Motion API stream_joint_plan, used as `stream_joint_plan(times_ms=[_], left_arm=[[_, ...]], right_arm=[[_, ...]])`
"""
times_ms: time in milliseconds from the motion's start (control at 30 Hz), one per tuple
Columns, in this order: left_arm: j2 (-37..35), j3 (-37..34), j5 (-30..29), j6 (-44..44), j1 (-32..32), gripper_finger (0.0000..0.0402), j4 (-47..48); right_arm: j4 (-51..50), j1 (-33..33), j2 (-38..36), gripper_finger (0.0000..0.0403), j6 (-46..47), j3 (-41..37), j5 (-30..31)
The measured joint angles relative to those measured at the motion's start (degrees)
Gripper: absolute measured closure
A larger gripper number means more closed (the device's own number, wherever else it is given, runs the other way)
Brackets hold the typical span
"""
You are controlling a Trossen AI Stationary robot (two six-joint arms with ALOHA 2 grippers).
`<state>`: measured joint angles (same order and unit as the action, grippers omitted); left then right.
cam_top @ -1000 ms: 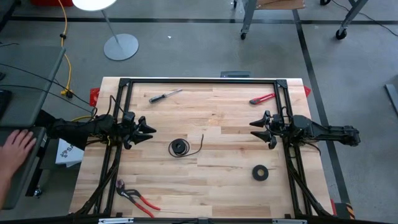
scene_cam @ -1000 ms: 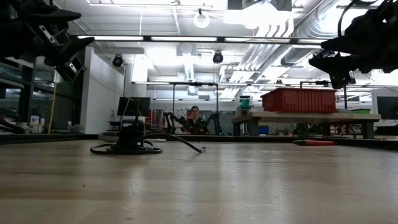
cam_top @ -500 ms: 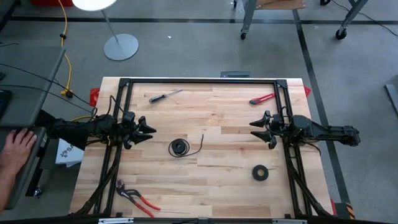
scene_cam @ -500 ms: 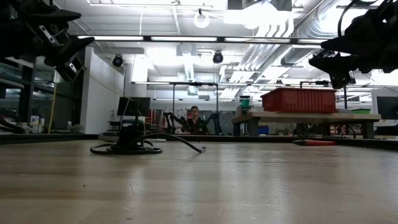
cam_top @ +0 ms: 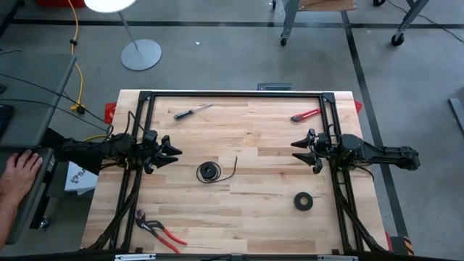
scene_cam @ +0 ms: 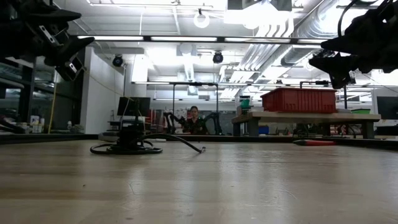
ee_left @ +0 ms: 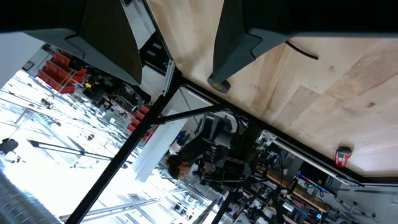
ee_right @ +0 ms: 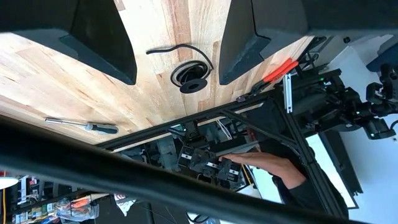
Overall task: Coil cords
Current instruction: Return to Home Position
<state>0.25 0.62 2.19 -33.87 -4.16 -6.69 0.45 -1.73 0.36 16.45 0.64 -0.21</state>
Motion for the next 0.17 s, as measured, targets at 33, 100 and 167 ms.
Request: stream_joint_plan(times_ms=[33, 100, 167], left_arm=[[0.0, 0.0, 0.0, 0.0, 0.0, 0.0209, 0.0], [0.0, 0.0, 0.0, 0.0, 0.0, 0.0209, 0.0], [0.0, 0.0, 0.0, 0.0, 0.0, 0.0209, 0.0]], right_arm=[[0.0, 0.0, 0.0, 0.0183, 0.0, 0.0, 0.0], [0.0, 0.0, 0.0, 0.0183, 0.0, 0.0, 0.0], [0.0, 0.0, 0.0, 0.0183, 0.0, 0.0, 0.0]])
